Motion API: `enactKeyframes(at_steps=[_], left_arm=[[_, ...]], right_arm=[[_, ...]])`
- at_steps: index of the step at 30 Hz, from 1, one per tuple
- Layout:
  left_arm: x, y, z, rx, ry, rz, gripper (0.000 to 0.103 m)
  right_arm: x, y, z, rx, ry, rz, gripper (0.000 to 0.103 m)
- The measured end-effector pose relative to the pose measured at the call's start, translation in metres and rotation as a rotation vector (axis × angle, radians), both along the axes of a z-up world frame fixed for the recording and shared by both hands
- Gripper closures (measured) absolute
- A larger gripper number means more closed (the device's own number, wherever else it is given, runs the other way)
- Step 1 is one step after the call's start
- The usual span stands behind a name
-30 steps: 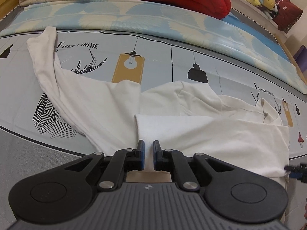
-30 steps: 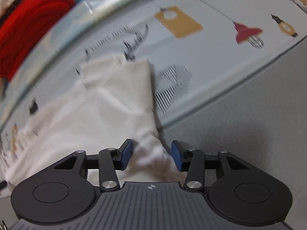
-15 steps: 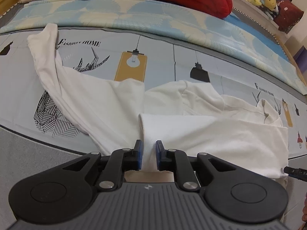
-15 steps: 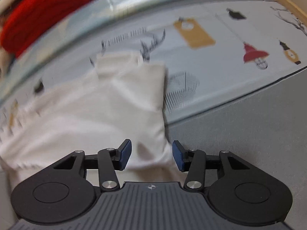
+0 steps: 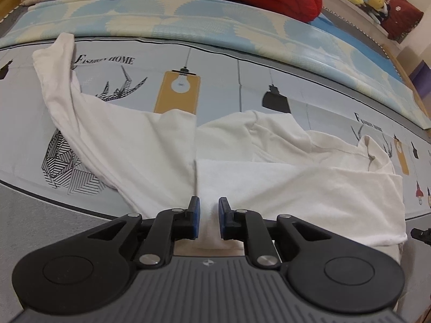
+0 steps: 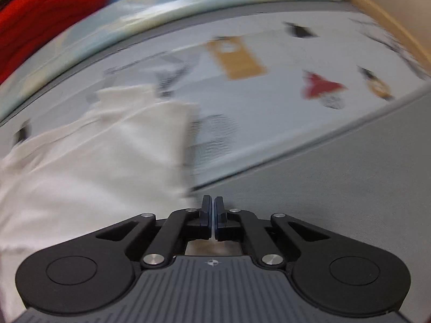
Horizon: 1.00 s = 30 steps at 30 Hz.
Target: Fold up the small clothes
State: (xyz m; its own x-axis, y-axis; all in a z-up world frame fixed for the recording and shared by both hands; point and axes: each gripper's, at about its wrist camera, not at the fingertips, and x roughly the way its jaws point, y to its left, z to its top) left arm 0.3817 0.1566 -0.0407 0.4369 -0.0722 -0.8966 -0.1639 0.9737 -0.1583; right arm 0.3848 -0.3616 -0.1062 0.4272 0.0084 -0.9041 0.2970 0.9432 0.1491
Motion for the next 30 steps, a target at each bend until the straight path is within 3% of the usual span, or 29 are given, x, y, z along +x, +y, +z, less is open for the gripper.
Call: enactKeyframes(at_steps=[2, 4, 7, 8, 9, 10, 12, 14, 16, 19, 22, 30], left_arm=[[0.0, -0.003, 0.001, -0.004, -0.006, -0.01, 0.087], [0.001, -0.006, 0.002, -0.013, -0.016, -0.02, 0.087], [0.002, -0.014, 0.001, -0.03, -0.027, -0.045, 0.087], [0.003, -0.018, -0.001, -0.034, -0.028, -0.058, 0.087], [0.003, -0.02, -0.003, -0.033, -0.025, -0.069, 0.087], [0.004, -0.023, -0.007, -0.031, -0.019, -0.082, 0.087], [0.007, -0.028, -0.024, -0.006, 0.02, -0.11, 0.087], [0.009, -0.029, -0.046, 0.055, 0.104, -0.127, 0.088], [0.007, -0.027, -0.054, 0.071, 0.135, -0.14, 0.088], [0.008, -0.02, -0.036, 0.04, 0.074, -0.129, 0.087], [0.007, -0.003, -0.014, 0.004, -0.012, -0.095, 0.078], [0.013, 0.097, 0.0, -0.025, -0.211, 0.246, 0.077]], right_arm=[[-0.003, -0.014, -0.001, 0.063, 0.009, -0.07, 0.101], [-0.007, -0.015, 0.007, 0.075, -0.046, -0.082, 0.098], [-0.01, 0.004, 0.027, 0.06, -0.182, 0.043, 0.096], [-0.01, 0.012, 0.03, 0.075, -0.215, 0.102, 0.092], [-0.009, 0.019, 0.03, 0.094, -0.227, 0.157, 0.082], [-0.008, 0.027, 0.028, 0.106, -0.222, 0.201, 0.072], [-0.003, 0.038, 0.011, 0.077, -0.15, 0.263, 0.066], [0.001, 0.044, -0.014, 0.011, -0.009, 0.3, 0.066], [0.001, 0.049, -0.017, -0.01, -0.006, 0.313, 0.067], [0.0, 0.048, -0.002, 0.016, -0.058, 0.277, 0.066], [-0.002, 0.051, 0.016, 0.037, -0.138, 0.264, 0.066], [-0.004, 0.061, 0.056, 0.051, -0.34, 0.282, 0.065]])
